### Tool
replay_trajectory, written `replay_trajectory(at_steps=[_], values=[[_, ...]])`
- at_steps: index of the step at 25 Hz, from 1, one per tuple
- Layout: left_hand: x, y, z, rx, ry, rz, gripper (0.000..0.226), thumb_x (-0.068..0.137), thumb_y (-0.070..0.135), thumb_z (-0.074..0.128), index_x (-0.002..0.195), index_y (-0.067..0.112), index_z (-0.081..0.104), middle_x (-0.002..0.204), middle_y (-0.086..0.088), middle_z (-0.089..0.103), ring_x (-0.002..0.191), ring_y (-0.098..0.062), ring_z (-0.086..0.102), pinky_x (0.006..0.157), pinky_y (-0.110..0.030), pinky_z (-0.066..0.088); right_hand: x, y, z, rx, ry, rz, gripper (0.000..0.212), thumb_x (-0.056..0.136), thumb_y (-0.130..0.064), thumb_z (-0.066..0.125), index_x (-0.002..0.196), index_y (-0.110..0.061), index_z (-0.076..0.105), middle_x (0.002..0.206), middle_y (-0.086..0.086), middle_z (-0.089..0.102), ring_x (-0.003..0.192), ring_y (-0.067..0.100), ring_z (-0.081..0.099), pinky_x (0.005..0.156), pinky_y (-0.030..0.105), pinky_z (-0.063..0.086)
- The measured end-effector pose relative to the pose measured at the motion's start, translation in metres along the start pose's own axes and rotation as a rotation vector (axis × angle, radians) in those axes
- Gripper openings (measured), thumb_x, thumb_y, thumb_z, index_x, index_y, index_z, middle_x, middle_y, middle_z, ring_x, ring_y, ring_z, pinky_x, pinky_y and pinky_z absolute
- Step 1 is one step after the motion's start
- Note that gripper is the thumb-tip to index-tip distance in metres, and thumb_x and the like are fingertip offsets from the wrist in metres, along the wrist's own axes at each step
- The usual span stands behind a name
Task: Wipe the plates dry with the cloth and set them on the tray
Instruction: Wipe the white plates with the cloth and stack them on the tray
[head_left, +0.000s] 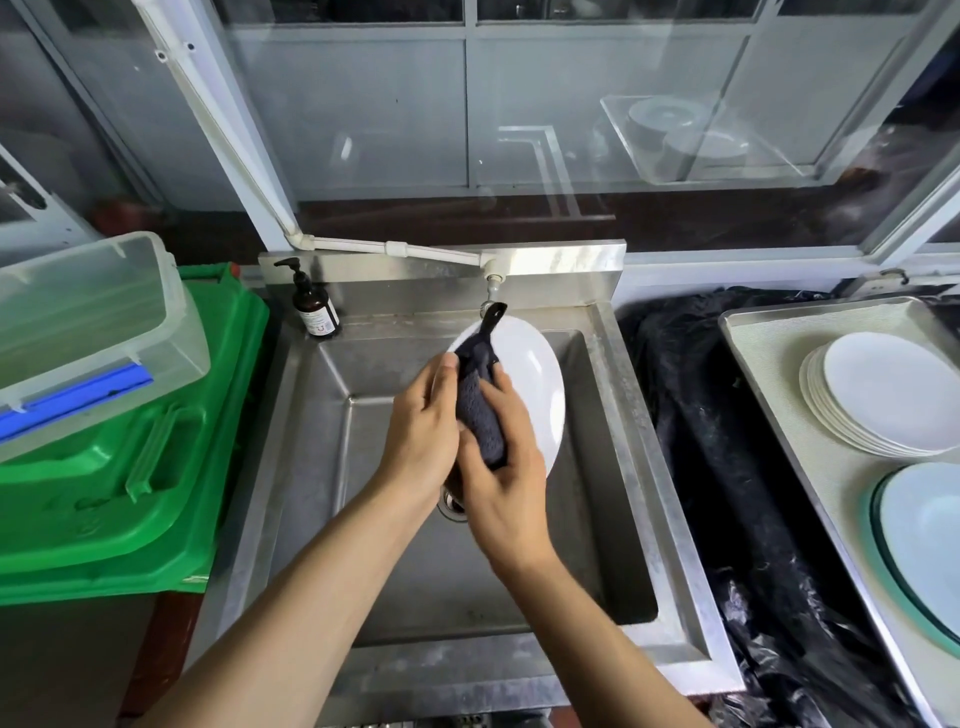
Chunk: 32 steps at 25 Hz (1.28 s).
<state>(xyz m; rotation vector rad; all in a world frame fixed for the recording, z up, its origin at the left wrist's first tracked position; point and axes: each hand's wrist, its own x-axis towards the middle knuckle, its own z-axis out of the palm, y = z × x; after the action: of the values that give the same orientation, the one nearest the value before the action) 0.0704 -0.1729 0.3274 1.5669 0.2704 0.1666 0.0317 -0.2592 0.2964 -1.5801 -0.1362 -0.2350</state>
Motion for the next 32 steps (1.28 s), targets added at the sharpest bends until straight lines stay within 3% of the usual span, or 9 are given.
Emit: replay_trajectory(at_steps=[2,7,11,13,18,22,24,28,32], values=[[0.001,0.001,-0.001,-0.034,0.007,-0.012,0.029,0.105,0.033,0.048,0.093,0.030,0.074,0.097,0.006,0.078,0.093,-0.009,0.072,0.084,-0.024,0.056,-0.009,0.004,-0.001,-0.031,-0.022,-0.011,0.048,0.095,-0.026,0.067,0.133,-0.053,0.056,0.155,-0.016,0.047,0.147,0.003,0.039,0.120,0.023,0.032],[-0.006,-0.001,-0.003,-0.006,0.066,-0.040,0.024,0.105,0.034,0.049,0.092,0.030,0.069,0.084,0.030,0.070,0.077,0.017,0.059,0.071,-0.003,0.042,0.010,0.016,-0.026,-0.008,0.190,0.289,0.039,0.097,-0.012,0.067,0.126,-0.038,0.061,0.135,-0.018,0.062,0.127,-0.005,0.054,0.115,0.038,0.042],[-0.001,0.005,-0.001,-0.042,0.061,-0.049,0.031,0.105,0.034,0.050,0.088,0.035,0.075,0.089,0.016,0.077,0.086,0.003,0.070,0.075,-0.013,0.053,-0.014,0.002,-0.005,-0.029,-0.032,0.020,0.048,0.094,-0.023,0.068,0.134,-0.049,0.058,0.151,-0.022,0.050,0.145,0.004,0.042,0.122,0.032,0.032],[0.002,0.010,-0.005,-0.048,0.056,-0.052,0.031,0.104,0.039,0.049,0.089,0.043,0.075,0.093,0.013,0.078,0.092,-0.003,0.072,0.077,-0.018,0.056,-0.018,0.005,-0.008,-0.063,-0.116,-0.070,0.050,0.093,-0.022,0.069,0.134,-0.048,0.058,0.156,-0.016,0.047,0.149,0.007,0.037,0.125,0.040,0.029],[0.003,0.023,-0.018,-0.008,0.160,-0.086,0.040,0.102,0.048,0.051,0.071,0.071,0.063,0.077,0.046,0.063,0.076,0.028,0.057,0.061,0.001,0.043,-0.026,0.038,-0.038,-0.251,-0.100,-0.001,0.046,0.092,-0.008,0.072,0.134,-0.026,0.065,0.155,-0.012,0.048,0.145,0.004,0.041,0.120,0.034,0.036],[0.002,0.005,-0.018,-0.040,0.087,-0.136,0.028,0.101,0.046,0.052,0.085,0.056,0.072,0.099,0.032,0.072,0.109,0.005,0.063,0.100,-0.028,0.049,0.010,0.049,-0.053,-0.321,0.172,0.181,0.041,0.094,-0.015,0.070,0.133,-0.027,0.066,0.147,-0.023,0.047,0.138,-0.004,0.043,0.118,0.035,0.036],[0.000,0.002,-0.014,-0.057,0.041,-0.127,0.024,0.102,0.043,0.052,0.092,0.046,0.074,0.107,0.022,0.074,0.115,-0.004,0.063,0.100,-0.029,0.049,0.035,0.040,-0.054,-0.294,0.203,0.177,0.040,0.095,-0.017,0.069,0.134,-0.026,0.066,0.145,-0.025,0.046,0.135,-0.013,0.041,0.119,0.033,0.035],[-0.003,0.007,-0.002,-0.079,0.024,-0.096,0.026,0.104,0.034,0.051,0.095,0.038,0.074,0.104,0.023,0.074,0.101,0.009,0.064,0.085,-0.011,0.047,0.063,0.010,-0.039,-0.278,0.030,-0.072,0.041,0.095,-0.016,0.069,0.135,-0.022,0.064,0.156,-0.008,0.045,0.142,-0.009,0.037,0.118,0.019,0.030],[0.004,0.019,-0.003,-0.097,0.042,-0.080,0.041,0.105,0.028,0.049,0.082,0.048,0.076,0.089,0.025,0.075,0.090,0.010,0.068,0.075,-0.008,0.048,0.028,0.005,-0.022,-0.191,-0.165,-0.144,0.046,0.094,-0.018,0.068,0.138,-0.030,0.058,0.158,-0.004,0.045,0.150,0.008,0.034,0.125,0.047,0.028]])
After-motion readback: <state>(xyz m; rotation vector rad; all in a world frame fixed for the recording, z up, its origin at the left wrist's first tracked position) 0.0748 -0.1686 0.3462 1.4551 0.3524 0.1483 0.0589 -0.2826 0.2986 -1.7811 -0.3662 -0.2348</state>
